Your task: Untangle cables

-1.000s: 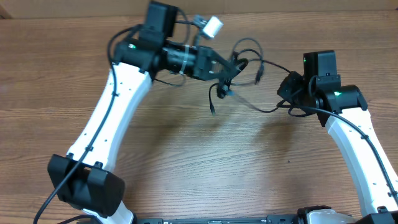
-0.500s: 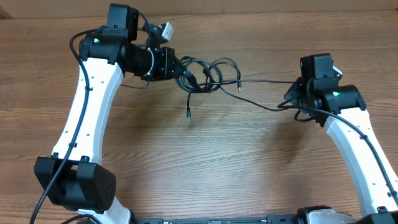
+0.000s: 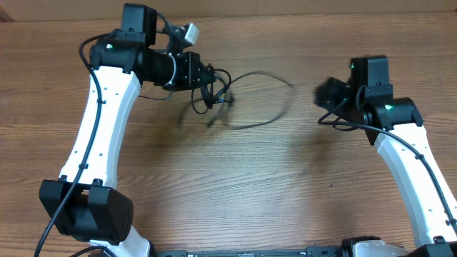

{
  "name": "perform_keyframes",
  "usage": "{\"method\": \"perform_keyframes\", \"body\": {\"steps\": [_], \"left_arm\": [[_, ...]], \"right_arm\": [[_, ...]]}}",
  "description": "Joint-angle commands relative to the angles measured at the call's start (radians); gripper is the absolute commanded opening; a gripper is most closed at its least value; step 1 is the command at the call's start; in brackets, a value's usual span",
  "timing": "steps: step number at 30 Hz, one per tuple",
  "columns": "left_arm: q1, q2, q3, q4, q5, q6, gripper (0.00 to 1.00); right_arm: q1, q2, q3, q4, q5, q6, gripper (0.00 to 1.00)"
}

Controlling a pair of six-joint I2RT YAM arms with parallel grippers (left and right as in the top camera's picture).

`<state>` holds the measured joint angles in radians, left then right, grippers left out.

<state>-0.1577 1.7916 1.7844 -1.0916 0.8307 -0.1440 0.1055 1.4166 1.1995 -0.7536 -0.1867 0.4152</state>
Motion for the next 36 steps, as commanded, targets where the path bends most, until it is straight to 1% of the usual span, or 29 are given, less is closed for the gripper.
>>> {"method": "perform_keyframes", "body": {"steps": [1,3,4,8,10,16,18,20,22,24,27,28,29,31,32,34,35,36], "left_arm": [[-0.051,-0.02,0.017,0.029,0.213,0.07,0.04],[-0.068,-0.02,0.017,0.058,0.274,0.07,0.04],[-0.073,-0.02,0.017,0.075,0.31,0.07,0.04],[-0.08,-0.02,0.017,0.134,0.443,0.066,0.04],[-0.08,-0.02,0.017,0.157,0.5,0.041,0.04],[-0.097,-0.02,0.017,0.197,0.545,-0.045,0.04],[-0.106,-0.02,0.017,0.22,0.581,-0.071,0.04],[-0.118,-0.02,0.017,0.252,0.626,-0.107,0.04],[-0.129,-0.02,0.017,0.277,0.639,-0.152,0.04],[-0.138,-0.02,0.017,0.293,0.637,-0.2,0.04],[-0.145,-0.02,0.017,0.292,0.637,-0.209,0.04],[-0.145,-0.02,0.017,0.292,0.637,-0.209,0.04],[-0.144,-0.02,0.017,0.292,0.631,-0.208,0.04],[-0.14,-0.02,0.017,0.291,0.599,-0.208,0.04],[-0.138,-0.02,0.017,0.289,0.576,-0.208,0.04],[-0.134,-0.02,0.017,0.278,0.515,-0.208,0.04],[-0.132,-0.02,0.017,0.27,0.484,-0.206,0.04],[-0.128,-0.02,0.017,0.251,0.432,-0.201,0.04]], "right_arm": [[0.002,0.0,0.017,0.04,-0.47,-0.22,0.77],[0.006,0.0,0.018,0.051,-0.554,-0.25,0.84],[0.01,0.0,0.017,0.052,-0.579,-0.265,0.86],[0.027,0.0,0.017,0.051,-0.582,-0.268,0.88],[0.029,0.0,0.017,0.055,-0.583,-0.268,0.89],[0.043,0.0,0.017,0.126,-0.643,-0.266,0.88],[0.048,0.0,0.017,0.174,-0.644,-0.237,0.88],[0.051,0.0,0.017,0.229,-0.637,-0.178,0.86],[0.053,0.0,0.017,0.278,-0.595,-0.112,0.79],[0.053,0.0,0.017,0.307,-0.51,-0.032,0.73],[0.053,0.0,0.017,0.321,-0.373,0.068,0.54],[0.053,0.0,0.017,0.319,-0.335,0.084,0.4],[0.052,0.0,0.017,0.314,-0.305,0.087,0.23],[0.052,0.0,0.017,0.29,-0.255,0.087,0.06],[0.052,0.0,0.017,0.272,-0.23,0.087,0.04],[0.052,0.0,0.017,0.213,-0.146,0.092,0.04],[0.052,0.0,0.017,0.171,-0.079,0.109,0.04],[0.052,0.0,0.017,0.097,0.044,0.141,0.04]]}}
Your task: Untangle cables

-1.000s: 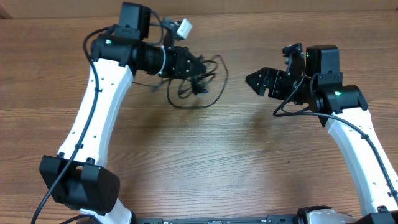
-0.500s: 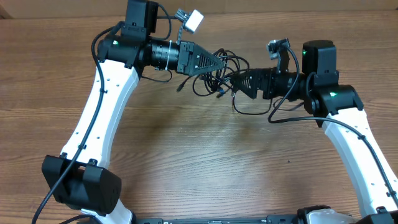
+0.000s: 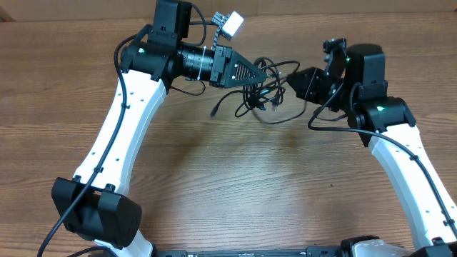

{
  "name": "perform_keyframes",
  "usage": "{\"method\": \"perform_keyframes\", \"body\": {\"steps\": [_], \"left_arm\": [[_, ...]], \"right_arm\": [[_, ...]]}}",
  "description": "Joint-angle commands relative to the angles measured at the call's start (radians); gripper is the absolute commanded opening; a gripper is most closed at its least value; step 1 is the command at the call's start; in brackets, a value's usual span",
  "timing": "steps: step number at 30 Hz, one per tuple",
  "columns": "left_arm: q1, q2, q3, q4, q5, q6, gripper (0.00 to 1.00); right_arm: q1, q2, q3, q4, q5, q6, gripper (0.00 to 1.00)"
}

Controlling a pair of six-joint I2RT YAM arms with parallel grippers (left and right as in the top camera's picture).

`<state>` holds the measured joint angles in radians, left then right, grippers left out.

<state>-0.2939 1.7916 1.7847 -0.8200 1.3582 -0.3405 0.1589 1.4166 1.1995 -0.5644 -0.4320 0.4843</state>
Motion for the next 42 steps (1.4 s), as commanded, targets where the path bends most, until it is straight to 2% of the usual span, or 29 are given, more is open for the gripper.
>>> {"method": "perform_keyframes", "body": {"steps": [1,4,7,10,11,12,13,14,15,17,18,19,20,21,23,24,26,27,28,29,32,33,34,35,36,38,39,40,42], "left_arm": [[0.013,-0.02,0.017,-0.041,-0.138,0.009,0.04],[0.028,-0.02,0.017,-0.117,-0.288,0.062,0.04],[0.039,-0.02,0.017,-0.218,-0.575,0.098,0.04],[0.035,-0.02,0.017,-0.291,-0.869,0.09,0.04],[0.029,-0.02,0.017,-0.307,-0.943,0.061,0.04],[0.023,-0.02,0.017,-0.315,-0.951,0.027,0.04],[0.016,-0.02,0.017,-0.31,-0.864,0.029,0.04],[0.011,-0.02,0.017,-0.288,-0.698,0.089,0.04],[0.005,-0.02,0.017,-0.255,-0.479,0.195,0.04],[0.0,-0.019,0.017,-0.201,-0.14,0.373,0.04],[0.0,-0.019,0.017,-0.176,-0.056,0.429,0.04],[0.002,-0.019,0.017,-0.153,-0.064,0.45,0.04],[0.009,-0.019,0.017,-0.137,-0.175,0.431,0.04],[0.015,-0.019,0.017,-0.135,-0.414,0.332,0.04],[0.018,-0.019,0.017,-0.193,-1.018,0.008,0.04],[0.014,-0.019,0.017,-0.258,-1.271,-0.156,0.04],[0.013,-0.019,0.017,-0.382,-1.504,-0.415,0.04],[0.013,-0.019,0.017,-0.415,-1.493,-0.477,0.04],[0.013,-0.019,0.017,-0.399,-1.37,-0.412,0.04],[0.014,-0.019,0.017,-0.35,-1.178,-0.261,0.04],[0.011,-0.019,0.017,-0.249,-0.464,0.279,0.04],[0.011,-0.019,0.017,-0.248,-0.326,0.41,0.04],[0.011,-0.019,0.017,-0.24,-0.287,0.449,0.04],[0.014,-0.017,0.017,-0.222,-0.344,0.409,0.04],[0.015,-0.014,0.017,-0.206,-0.494,0.275,0.04],[0.013,-0.014,0.017,-0.246,-0.931,-0.13,0.04],[0.011,-0.014,0.017,-0.299,-1.081,-0.299,0.04],[0.007,-0.014,0.017,-0.329,-1.131,-0.391,0.04],[-0.002,-0.014,0.017,-0.294,-1.02,-0.273,0.04]], "right_arm": [[-0.001,0.0,0.017,-0.15,0.384,0.095,0.04],[-0.003,0.0,0.017,-0.269,0.598,0.141,0.04],[-0.003,0.0,0.017,-0.328,0.694,0.145,0.04],[-0.003,0.0,0.017,-0.321,0.649,0.14,0.04],[-0.003,0.0,0.017,-0.311,0.608,0.127,0.04],[-0.002,0.0,0.017,-0.294,0.539,0.098,0.04],[-0.002,0.0,0.017,-0.269,0.451,0.054,0.04],[-0.002,0.0,0.017,-0.245,0.373,0.01,0.06],[-0.002,0.0,0.017,-0.223,0.301,-0.03,0.09],[-0.002,0.0,0.018,-0.188,0.18,-0.096,0.15],[-0.002,0.0,0.018,-0.182,0.153,-0.1,0.15],[-0.002,0.0,0.018,-0.182,0.145,-0.1,0.15],[-0.002,0.0,0.018,-0.186,0.146,-0.101,0.15],[-0.002,0.0,0.018,-0.193,0.15,-0.1,0.15],[-0.003,0.0,0.018,-0.208,0.17,-0.1,0.17],[-0.003,0.0,0.018,-0.212,0.184,-0.1,0.17],[-0.003,0.0,0.018,-0.216,0.188,-0.1,0.17],[-0.003,0.0,0.018,-0.216,0.187,-0.1,0.17],[-0.003,0.0,0.018,-0.216,0.187,-0.1,0.17],[-0.003,0.0,0.018,-0.216,0.187,-0.1,0.17],[-0.003,0.0,0.018,-0.216,0.187,-0.1,0.17],[-0.003,0.0,0.018,-0.217,0.187,-0.1,0.17],[-0.003,0.0,0.018,-0.219,0.187,-0.1,0.17],[-0.003,0.0,0.018,-0.224,0.187,-0.1,0.17],[-0.003,0.0,0.018,-0.228,0.187,-0.1,0.17],[-0.003,0.0,0.018,-0.235,0.187,-0.1,0.17],[-0.003,0.0,0.018,-0.236,0.187,-0.1,0.17],[-0.003,0.0,0.018,-0.237,0.187,-0.1,0.17],[-0.003,0.0,0.018,-0.242,0.187,-0.1,0.17]]}}
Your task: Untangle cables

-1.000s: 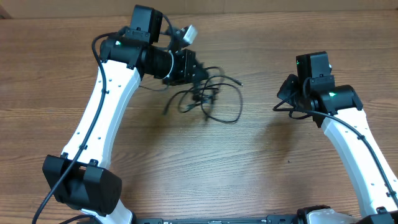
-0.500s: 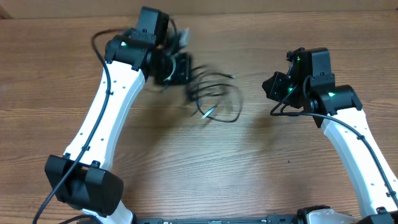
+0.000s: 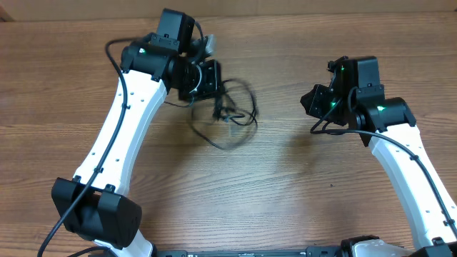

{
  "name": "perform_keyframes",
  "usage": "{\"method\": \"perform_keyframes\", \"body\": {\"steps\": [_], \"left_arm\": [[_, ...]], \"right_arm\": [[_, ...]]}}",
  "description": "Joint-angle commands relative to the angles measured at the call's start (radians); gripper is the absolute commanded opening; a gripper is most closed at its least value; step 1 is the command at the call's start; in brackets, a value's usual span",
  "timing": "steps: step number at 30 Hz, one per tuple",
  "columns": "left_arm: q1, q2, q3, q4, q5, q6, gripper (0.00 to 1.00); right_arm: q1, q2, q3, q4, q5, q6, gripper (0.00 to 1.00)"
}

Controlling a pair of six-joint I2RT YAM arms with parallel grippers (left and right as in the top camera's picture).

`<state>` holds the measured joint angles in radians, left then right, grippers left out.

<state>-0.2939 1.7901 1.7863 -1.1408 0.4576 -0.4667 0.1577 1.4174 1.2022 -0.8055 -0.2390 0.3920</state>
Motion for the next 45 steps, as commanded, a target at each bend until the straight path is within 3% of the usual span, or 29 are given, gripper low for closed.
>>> {"method": "perform_keyframes", "body": {"steps": [1,3,4,5,9,11,15,22,26,45], "left_arm": [[-0.008,-0.012,0.015,0.063,-0.002,-0.012,0.04],[-0.022,-0.012,0.015,0.09,0.175,0.225,0.04],[-0.028,-0.012,0.015,0.088,0.174,0.281,0.04],[-0.032,-0.012,0.015,0.08,0.112,0.294,0.1],[-0.048,-0.012,0.015,0.029,-0.323,0.106,0.37],[-0.059,-0.012,0.015,-0.001,-0.351,0.08,0.63],[-0.091,-0.012,0.015,-0.038,-0.336,0.175,0.7],[-0.104,-0.012,-0.047,-0.048,-0.502,0.115,0.69],[-0.102,-0.012,-0.142,0.018,-0.519,0.095,0.64],[-0.098,-0.009,-0.618,0.713,-0.521,0.097,0.56]], "right_arm": [[-0.002,-0.001,0.015,-0.003,-0.006,-0.008,0.17],[-0.002,-0.001,0.015,-0.004,-0.006,-0.008,0.17],[-0.002,-0.001,0.015,-0.004,-0.006,-0.008,0.17],[-0.002,-0.001,0.015,-0.005,-0.006,-0.008,0.17],[-0.002,-0.001,0.015,-0.01,-0.006,-0.008,0.18],[-0.002,-0.001,0.015,-0.009,-0.006,-0.008,0.18],[-0.002,-0.001,0.015,-0.008,-0.006,-0.008,0.18],[-0.002,-0.001,0.015,-0.01,-0.007,-0.008,0.19],[-0.002,-0.001,0.015,-0.015,-0.006,-0.008,0.22],[-0.002,-0.001,0.015,-0.016,-0.022,-0.008,0.22]]}}
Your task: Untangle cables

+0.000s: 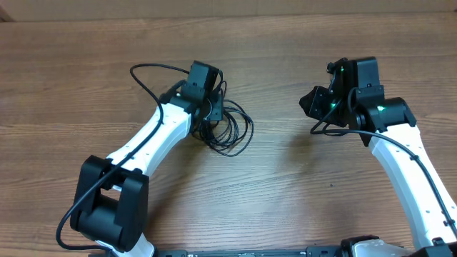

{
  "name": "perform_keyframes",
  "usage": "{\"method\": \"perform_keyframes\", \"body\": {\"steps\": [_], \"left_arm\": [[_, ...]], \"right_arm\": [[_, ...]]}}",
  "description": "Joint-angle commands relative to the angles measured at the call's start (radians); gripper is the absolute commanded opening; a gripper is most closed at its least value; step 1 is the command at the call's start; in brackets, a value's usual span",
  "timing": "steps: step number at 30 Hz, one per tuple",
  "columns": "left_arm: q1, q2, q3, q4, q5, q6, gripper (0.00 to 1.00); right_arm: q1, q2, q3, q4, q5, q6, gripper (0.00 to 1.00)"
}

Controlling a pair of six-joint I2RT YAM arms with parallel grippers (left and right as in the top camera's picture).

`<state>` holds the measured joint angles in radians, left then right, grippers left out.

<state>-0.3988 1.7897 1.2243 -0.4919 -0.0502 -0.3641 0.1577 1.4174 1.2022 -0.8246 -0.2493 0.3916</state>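
Observation:
A bundle of thin black cables (234, 132) lies in loose loops on the wooden table, left of centre. My left gripper (213, 118) points down at the left side of the bundle, where the strands gather, and looks shut on them. Its fingers are mostly hidden under the wrist. My right gripper (311, 102) hovers well to the right of the cables, facing left. Nothing shows between its dark fingers, and their spacing is not readable.
The wooden table (235, 207) spans the whole view. The left arm's own black cable (146, 71) arcs out behind its wrist. The right arm's cable (335, 128) hangs beside its wrist.
My left arm has folded in and lowered, so the gripper now points down. The cable bundle has gone from hanging off it to resting in loops on the table. The right arm has not moved.
My left gripper held the tangle up at the back left, a long loop swinging out to the right. Then it held the bundle at the centre, close to the right gripper. Then both were apart, the bundle dangling. Now the bundle rests on the table.

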Motion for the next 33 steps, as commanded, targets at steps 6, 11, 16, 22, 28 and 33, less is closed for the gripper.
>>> {"method": "perform_keyframes", "body": {"steps": [6,11,16,22,28,33], "left_arm": [[0.006,0.027,-0.09,0.153,-0.047,-0.008,0.52],[0.006,0.082,-0.09,0.161,-0.054,-0.026,0.43],[0.006,0.12,-0.09,0.16,-0.051,-0.04,0.3],[0.006,0.109,-0.077,0.15,0.018,-0.04,0.05],[0.006,0.089,0.008,0.043,0.044,-0.039,0.04],[0.006,0.018,0.205,-0.154,0.139,-0.04,0.04]], "right_arm": [[-0.002,-0.001,0.015,0.002,-0.018,-0.007,0.22],[-0.002,-0.001,0.015,-0.009,-0.018,-0.008,0.22],[-0.002,-0.001,0.015,-0.02,-0.018,-0.008,0.22],[-0.002,-0.001,0.015,-0.02,-0.018,-0.008,0.22],[-0.002,-0.001,0.015,-0.024,-0.018,-0.008,0.23],[-0.002,-0.001,0.015,-0.021,-0.125,-0.039,0.28]]}}
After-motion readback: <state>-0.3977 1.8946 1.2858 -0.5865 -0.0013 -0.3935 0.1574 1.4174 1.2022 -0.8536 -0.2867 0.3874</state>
